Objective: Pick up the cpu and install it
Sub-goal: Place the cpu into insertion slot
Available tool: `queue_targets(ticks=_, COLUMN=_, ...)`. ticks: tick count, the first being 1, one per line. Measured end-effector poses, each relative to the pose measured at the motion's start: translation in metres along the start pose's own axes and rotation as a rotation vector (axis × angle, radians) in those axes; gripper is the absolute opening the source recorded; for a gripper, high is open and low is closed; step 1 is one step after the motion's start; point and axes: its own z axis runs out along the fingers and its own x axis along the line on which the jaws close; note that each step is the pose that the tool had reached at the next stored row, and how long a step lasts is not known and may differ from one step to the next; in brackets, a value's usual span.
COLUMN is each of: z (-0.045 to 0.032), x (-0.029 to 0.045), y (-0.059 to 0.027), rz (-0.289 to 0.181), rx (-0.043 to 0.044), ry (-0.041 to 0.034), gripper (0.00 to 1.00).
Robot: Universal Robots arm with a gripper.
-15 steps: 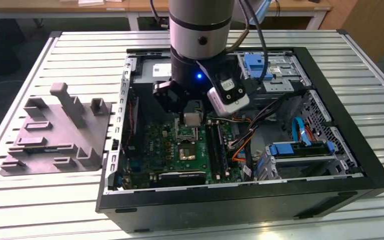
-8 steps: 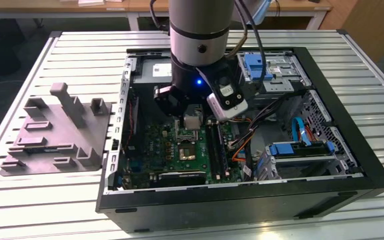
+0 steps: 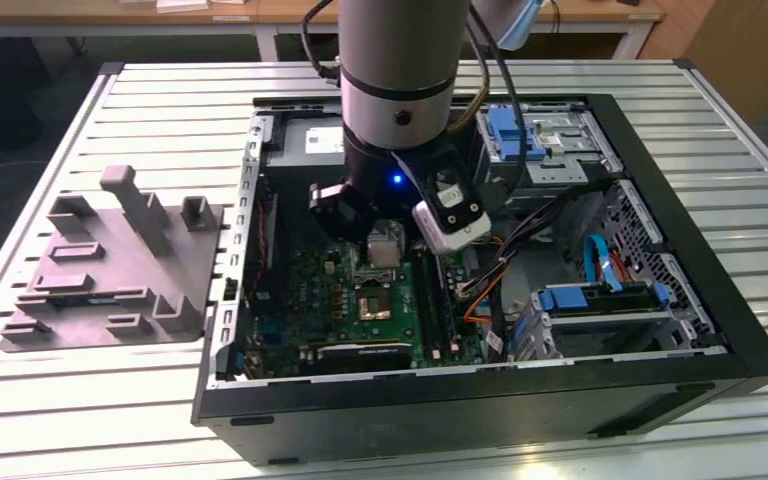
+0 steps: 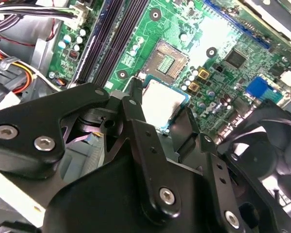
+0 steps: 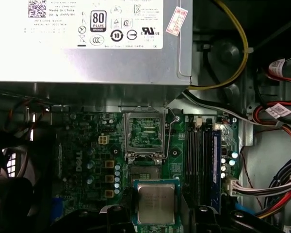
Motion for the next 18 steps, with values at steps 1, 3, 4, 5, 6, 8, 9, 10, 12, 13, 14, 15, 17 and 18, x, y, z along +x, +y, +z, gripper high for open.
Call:
queue_targets(ticks=1, z=0.0018, x=0.0, y=-0.0001, rz=0.0, rx=0.0, ry=0.0, gripper=0.47)
queue_targets(ticks=3, z=0.0056, x=0.0, y=-0.0002, rz=0.0, rx=-0.0002, ry=0.0003, gripper=0.47)
queue_targets(ticks=4, z=0.0073, x=-0.0002, y=-0.001, rz=0.0, rx=0.0, ry=0.001, gripper=0.47)
queue_targets(ticks=5, z=0.0089, x=-0.0001, y=-0.0022, rz=0.0, rx=0.0002, ry=0.0019, gripper=0.47)
queue_targets(ticks=6, z=0.0105, x=-0.0001, y=-0.0038, rz=0.0, rx=0.0002, ry=0.0022, gripper=0.47)
queue_targets(ticks=8, z=0.0132, x=-0.0001, y=-0.0074, rz=0.0, rx=-0.0001, ry=0.0022, gripper=0.47)
queue_targets(ticks=9, z=0.015, x=-0.0001, y=-0.0087, rz=0.0, rx=-0.0002, ry=0.0023, gripper=0.47)
queue_targets(ticks=10, z=0.0168, x=-0.0002, y=-0.0093, rz=0.0, rx=-0.0003, ry=0.0026, gripper=0.47)
queue_targets(ticks=12, z=0.0203, x=-0.0001, y=-0.0096, rz=0.0, rx=0.0, ry=0.0031, gripper=0.47)
queue_targets(ticks=13, z=0.0222, x=-0.0002, y=-0.0097, rz=0.0, rx=-0.0001, ry=0.0031, gripper=0.47)
queue_targets(ticks=14, z=0.0239, x=-0.0002, y=-0.0098, rz=0.0, rx=-0.0001, ry=0.0031, gripper=0.47)
queue_targets(ticks=15, z=0.0257, x=-0.0003, y=-0.0098, rz=0.0, rx=-0.0001, ry=0.0032, gripper=0.47)
queue_targets(ticks=17, z=0.0295, x=-0.0003, y=-0.0099, rz=0.0, rx=-0.0001, ry=0.0032, gripper=0.47)
queue_targets(ticks=18, z=0.0313, x=-0.0003, y=-0.01, rz=0.0, rx=-0.0001, ry=0.0032, gripper=0.47)
